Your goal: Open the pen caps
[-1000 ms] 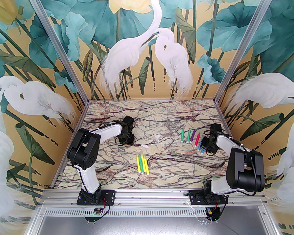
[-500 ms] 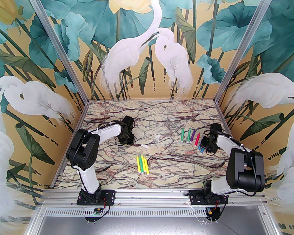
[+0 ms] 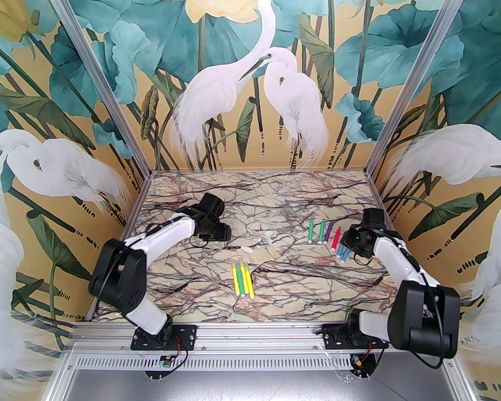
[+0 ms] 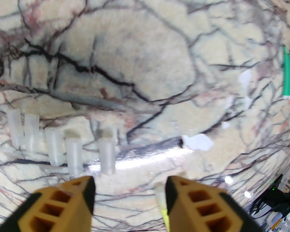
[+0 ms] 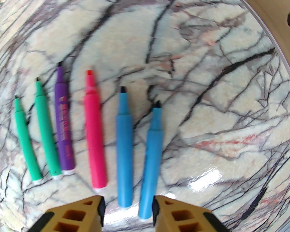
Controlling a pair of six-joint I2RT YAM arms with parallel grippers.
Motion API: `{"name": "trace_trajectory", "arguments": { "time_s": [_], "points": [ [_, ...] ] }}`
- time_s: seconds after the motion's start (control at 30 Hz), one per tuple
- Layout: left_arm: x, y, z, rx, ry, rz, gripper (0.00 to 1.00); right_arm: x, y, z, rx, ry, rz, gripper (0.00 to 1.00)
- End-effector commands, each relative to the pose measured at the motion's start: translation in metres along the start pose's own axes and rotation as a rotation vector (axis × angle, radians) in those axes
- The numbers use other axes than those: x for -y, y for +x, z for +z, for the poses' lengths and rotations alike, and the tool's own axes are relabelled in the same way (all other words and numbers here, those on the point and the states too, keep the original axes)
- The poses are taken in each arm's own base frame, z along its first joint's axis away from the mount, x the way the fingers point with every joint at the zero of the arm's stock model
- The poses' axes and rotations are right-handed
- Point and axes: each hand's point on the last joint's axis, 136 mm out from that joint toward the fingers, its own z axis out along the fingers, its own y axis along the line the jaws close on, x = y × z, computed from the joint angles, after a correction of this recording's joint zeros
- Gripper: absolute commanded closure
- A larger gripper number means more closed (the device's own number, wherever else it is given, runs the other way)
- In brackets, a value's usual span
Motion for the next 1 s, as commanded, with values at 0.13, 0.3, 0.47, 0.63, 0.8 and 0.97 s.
{"name": "trace_trajectory", "arguments": {
  "time_s": [0.13,0.3,0.47,0.63,0.8,0.97],
  "points": [
    [0.011,-0.008,-0.031,0.135,0.070,0.018,0.39,-0.052,-0.004,-0.038,0.070,-0.104,-0.128,0.57],
    [0.008,-0.004,-0.043,0.192,0.074,0.023,0.35,-0.094,0.011,-0.059,0.078,-0.197,-0.225,0.55],
    [0.004,0.001,-0.053,0.237,0.074,0.018,0.27,-0.128,0.033,-0.067,0.053,-0.261,-0.321,0.54],
    [-0.004,0.006,-0.058,0.254,0.049,0.007,0.25,-0.163,0.063,-0.068,0.009,-0.321,-0.433,0.54],
    [-0.009,0.011,-0.060,0.261,0.030,0.002,0.23,-0.194,0.098,-0.065,-0.057,-0.363,-0.563,0.53],
    [-0.013,0.014,-0.060,0.260,0.016,-0.008,0.22,-0.218,0.130,-0.058,-0.114,-0.376,-0.659,0.52]
  ]
}}
